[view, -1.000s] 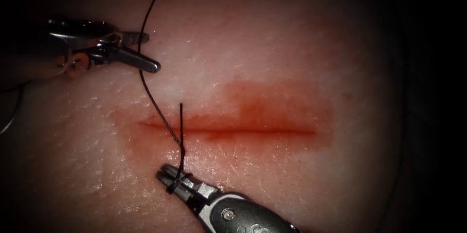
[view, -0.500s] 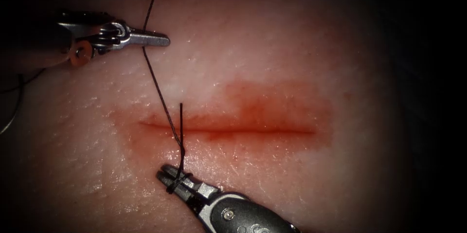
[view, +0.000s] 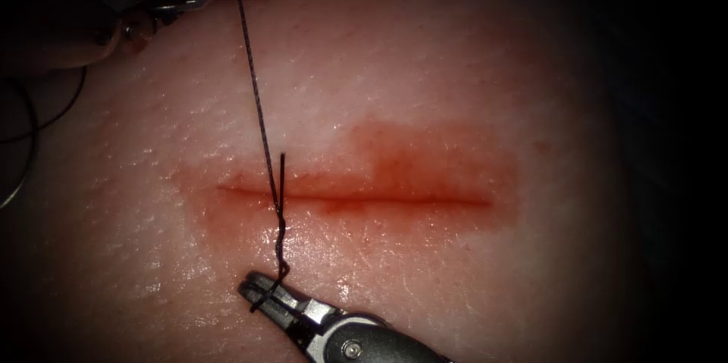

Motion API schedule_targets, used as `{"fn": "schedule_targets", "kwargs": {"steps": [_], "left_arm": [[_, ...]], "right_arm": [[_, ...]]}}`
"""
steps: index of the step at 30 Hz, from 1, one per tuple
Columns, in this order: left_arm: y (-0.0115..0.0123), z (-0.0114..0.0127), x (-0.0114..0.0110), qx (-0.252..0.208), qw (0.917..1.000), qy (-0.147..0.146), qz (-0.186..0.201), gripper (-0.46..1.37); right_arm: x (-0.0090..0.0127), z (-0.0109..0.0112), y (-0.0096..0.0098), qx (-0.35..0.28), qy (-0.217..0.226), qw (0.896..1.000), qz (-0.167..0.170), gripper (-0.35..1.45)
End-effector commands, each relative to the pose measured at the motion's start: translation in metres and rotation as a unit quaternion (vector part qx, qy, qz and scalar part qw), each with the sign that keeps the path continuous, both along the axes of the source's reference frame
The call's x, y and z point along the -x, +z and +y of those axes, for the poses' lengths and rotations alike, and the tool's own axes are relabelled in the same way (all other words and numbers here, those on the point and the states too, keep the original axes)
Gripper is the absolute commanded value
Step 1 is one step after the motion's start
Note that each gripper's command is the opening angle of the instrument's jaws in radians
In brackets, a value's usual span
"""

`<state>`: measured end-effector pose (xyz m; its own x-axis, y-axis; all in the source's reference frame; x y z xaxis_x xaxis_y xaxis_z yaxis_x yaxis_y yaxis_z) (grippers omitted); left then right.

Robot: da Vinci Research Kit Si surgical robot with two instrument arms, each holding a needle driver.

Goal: Wound Closure
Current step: Pull the right gripper down and the left gripper up to tighten the suture

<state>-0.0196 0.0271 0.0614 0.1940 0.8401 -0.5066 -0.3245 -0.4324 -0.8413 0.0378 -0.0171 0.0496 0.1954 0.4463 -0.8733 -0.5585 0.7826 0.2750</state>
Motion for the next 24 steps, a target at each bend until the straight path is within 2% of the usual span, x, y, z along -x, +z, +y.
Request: {"fn": "schedule_targets", "kwargs": {"steps": [1,4,10,17,20,24], "left_arm": [[0.0002,0.0002,0.0004,0.004,1.0000,0.006,-0.004,-0.35],[0.0009,0.0010,0.0013,0.019,0.9997,0.013,-0.003,-0.35],[0.0029,0.0033,0.0020,0.042,0.9990,0.010,-0.012,-0.35],[0.0060,0.0062,0.0015,0.071,0.9972,0.023,-0.011,-0.35],[0.0072,0.0071,0.0012,0.080,0.9964,0.027,-0.010,-0.35],[0.0087,0.0077,0.0008,0.091,0.9955,0.027,-0.005,-0.35]], "right_arm": [[0.0001,0.0000,0.0001,0.003,0.002,1.000,-0.004,-0.35],[0.0001,0.0002,0.0001,0.005,0.004,1.000,-0.009,-0.35],[0.0001,0.0006,0.0004,0.007,0.005,1.000,-0.011,-0.35],[-0.0001,0.0031,0.0016,0.009,0.010,1.000,-0.019,-0.35],[-0.0001,0.0033,0.0021,0.009,0.009,1.000,-0.020,-0.35],[-0.0002,0.0026,0.0017,0.008,0.005,1.000,-0.020,-0.35]]}}
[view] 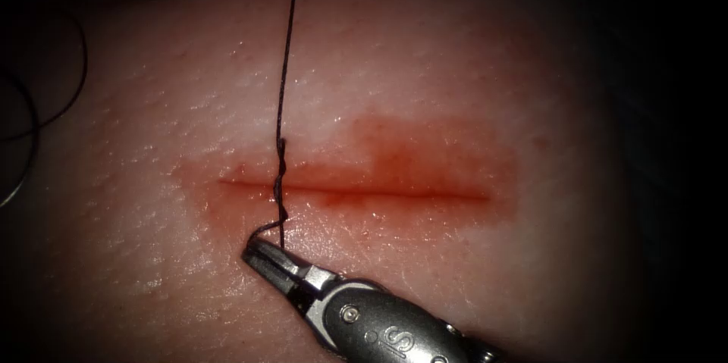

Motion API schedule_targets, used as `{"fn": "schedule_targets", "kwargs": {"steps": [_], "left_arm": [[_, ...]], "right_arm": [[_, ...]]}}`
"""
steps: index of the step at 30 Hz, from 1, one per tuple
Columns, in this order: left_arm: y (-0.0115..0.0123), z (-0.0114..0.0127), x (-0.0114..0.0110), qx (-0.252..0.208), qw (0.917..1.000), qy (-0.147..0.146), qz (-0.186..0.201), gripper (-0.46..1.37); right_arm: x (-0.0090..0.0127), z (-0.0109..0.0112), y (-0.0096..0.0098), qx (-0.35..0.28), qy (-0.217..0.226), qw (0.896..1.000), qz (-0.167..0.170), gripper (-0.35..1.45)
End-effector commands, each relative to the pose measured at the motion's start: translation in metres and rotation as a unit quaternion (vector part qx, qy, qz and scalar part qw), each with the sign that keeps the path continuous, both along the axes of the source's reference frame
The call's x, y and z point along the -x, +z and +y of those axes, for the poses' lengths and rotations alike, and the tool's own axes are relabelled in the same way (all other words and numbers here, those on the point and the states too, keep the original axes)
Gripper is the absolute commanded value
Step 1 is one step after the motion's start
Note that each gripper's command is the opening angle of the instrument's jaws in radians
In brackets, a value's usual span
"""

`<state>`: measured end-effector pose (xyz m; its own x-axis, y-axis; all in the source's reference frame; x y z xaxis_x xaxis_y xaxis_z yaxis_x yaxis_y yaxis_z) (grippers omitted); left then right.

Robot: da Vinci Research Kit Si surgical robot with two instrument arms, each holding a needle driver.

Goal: Wound Closure
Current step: Pull the right gripper down and the left gripper up to tighten the suture

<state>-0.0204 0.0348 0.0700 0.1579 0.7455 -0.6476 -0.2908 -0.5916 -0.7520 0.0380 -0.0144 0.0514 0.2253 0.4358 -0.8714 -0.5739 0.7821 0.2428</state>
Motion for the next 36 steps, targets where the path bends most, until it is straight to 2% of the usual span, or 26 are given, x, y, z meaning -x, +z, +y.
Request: {"fn": "schedule_targets", "kwargs": {"steps": [1,11,16,22,28,36], "left_arm": [[0.0004,0.0002,-0.0001,0.007,1.0000,0.002,0.001,-0.35],[0.0035,0.0038,-0.0001,0.036,0.9993,-0.002,0.013,-0.35],[0.0048,0.0053,0.0003,0.043,0.9990,-0.006,0.014,-0.35],[0.0050,0.0053,0.0004,0.052,0.9985,-0.007,0.017,-0.35],[0.0052,0.0050,0.0005,0.054,0.9983,-0.008,0.018,-0.35],[0.0056,0.0052,0.0007,0.056,0.9983,-0.009,0.016,-0.35]], "right_arm": [[-0.0001,-0.0002,-0.0004,0.001,0.001,1.000,0.000,-0.35],[-0.0002,-0.0010,-0.0013,-0.008,-0.011,1.000,-0.005,-0.35],[-0.0002,-0.0023,-0.0022,-0.015,-0.021,1.000,-0.004,-0.35],[-0.0008,-0.0041,-0.0025,-0.040,-0.039,0.998,-0.004,-0.35],[-0.0010,-0.0055,-0.0018,-0.073,-0.053,0.996,0.002,-0.35],[-0.0012,-0.0086,-0.0003,-0.113,-0.094,0.989,-0.015,-0.35]]}}
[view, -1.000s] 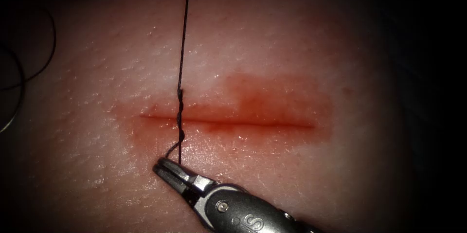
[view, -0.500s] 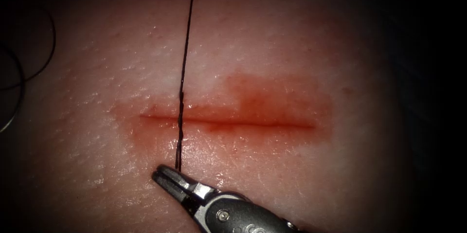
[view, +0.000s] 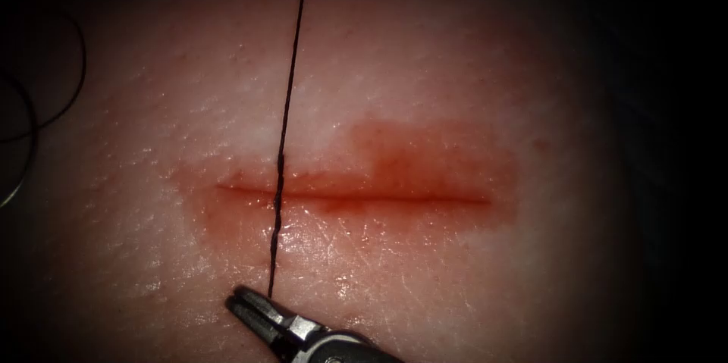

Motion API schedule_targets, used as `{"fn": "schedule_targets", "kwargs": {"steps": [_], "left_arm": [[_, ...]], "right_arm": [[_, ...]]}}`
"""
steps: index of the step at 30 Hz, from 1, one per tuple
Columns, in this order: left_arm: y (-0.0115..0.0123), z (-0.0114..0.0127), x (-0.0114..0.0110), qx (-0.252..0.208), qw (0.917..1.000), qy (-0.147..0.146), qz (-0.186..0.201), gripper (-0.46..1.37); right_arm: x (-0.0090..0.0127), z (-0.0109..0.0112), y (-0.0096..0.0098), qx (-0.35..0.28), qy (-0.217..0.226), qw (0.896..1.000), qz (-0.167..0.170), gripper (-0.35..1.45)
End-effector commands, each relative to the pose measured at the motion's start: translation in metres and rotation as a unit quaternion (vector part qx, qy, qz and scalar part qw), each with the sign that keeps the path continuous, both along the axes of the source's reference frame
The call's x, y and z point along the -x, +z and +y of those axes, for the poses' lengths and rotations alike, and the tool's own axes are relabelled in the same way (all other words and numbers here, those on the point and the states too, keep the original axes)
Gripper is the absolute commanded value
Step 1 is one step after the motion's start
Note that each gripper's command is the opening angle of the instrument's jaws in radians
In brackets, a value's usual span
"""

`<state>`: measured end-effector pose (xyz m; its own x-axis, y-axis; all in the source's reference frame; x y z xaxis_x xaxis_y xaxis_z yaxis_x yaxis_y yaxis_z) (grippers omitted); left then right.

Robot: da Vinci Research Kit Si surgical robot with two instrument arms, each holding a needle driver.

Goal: Wound Closure
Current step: Pull the right gripper down and the left gripper up to tighten the suture

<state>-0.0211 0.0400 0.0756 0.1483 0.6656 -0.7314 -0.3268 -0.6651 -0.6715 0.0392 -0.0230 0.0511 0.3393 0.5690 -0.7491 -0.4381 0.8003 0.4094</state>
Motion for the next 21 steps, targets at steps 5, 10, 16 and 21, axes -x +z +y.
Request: {"fn": "schedule_targets", "kwargs": {"steps": [5,10,16,21], "left_arm": [[0.0002,0.0003,0.0003,0.003,1.0000,0.000,0.000,-0.35],[0.0004,0.0006,0.0004,0.004,1.0000,-0.003,-0.003,-0.35],[0.0005,0.0008,0.0004,0.007,1.0000,-0.003,-0.002,-0.35],[0.0004,0.0007,0.0003,0.009,1.0000,-0.002,-0.001,-0.35]], "right_arm": [[-0.0001,-0.0009,0.0008,-0.015,-0.026,1.000,-0.003,-0.35],[-0.0002,-0.0015,0.0004,-0.022,-0.042,0.999,-0.002,-0.35],[-0.0004,-0.0018,0.0003,-0.027,-0.053,0.998,-0.004,-0.35],[-0.0004,-0.0019,0.0002,-0.028,-0.055,0.998,-0.004,-0.35]]}}
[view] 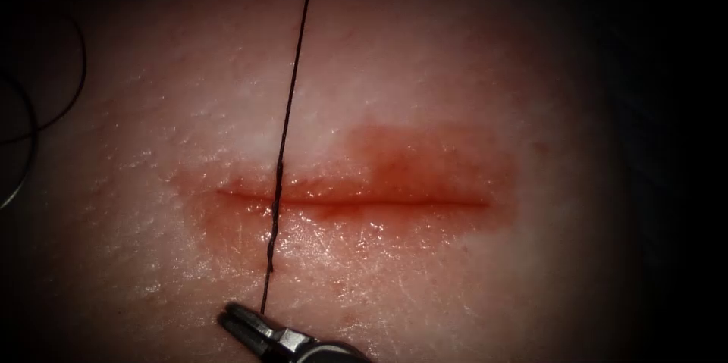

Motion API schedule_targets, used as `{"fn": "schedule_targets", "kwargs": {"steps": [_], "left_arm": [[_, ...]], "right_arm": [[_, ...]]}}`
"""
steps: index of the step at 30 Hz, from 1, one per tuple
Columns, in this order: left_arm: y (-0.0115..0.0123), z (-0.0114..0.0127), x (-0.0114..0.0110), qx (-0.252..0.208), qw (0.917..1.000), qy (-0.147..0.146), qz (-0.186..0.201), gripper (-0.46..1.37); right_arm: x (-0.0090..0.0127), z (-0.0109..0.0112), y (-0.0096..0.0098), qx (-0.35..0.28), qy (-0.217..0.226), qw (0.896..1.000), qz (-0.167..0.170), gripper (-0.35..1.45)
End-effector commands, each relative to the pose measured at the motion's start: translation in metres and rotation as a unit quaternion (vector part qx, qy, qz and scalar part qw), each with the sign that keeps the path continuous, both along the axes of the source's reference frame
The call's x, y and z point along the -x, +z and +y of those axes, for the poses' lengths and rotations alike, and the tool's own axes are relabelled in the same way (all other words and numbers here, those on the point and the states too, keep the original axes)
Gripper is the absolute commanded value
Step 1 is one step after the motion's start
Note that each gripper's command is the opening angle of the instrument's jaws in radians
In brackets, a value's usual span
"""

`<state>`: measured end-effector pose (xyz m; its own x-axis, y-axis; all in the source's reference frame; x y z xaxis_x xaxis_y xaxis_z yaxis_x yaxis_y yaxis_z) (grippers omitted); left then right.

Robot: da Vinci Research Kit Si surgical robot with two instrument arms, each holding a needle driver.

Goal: Wound Closure
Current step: Pull the right gripper down and the left gripper up to tighten the suture

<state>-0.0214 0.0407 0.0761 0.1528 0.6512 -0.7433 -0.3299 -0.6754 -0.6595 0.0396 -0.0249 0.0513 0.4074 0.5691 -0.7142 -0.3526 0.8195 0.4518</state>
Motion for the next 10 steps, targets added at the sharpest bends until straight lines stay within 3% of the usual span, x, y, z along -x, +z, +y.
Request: {"fn": "schedule_targets", "kwargs": {"steps": [1,10], "left_arm": [[-0.0001,0.0000,0.0000,0.000,1.0000,0.001,0.000,-0.35],[-0.0001,-0.0003,-0.0004,0.001,1.0000,0.001,-0.002,-0.35]], "right_arm": [[0.0000,0.0000,0.0000,0.000,-0.001,1.000,-0.001,-0.35],[0.0000,0.0004,0.0001,0.001,0.002,1.000,0.002,-0.35]]}}
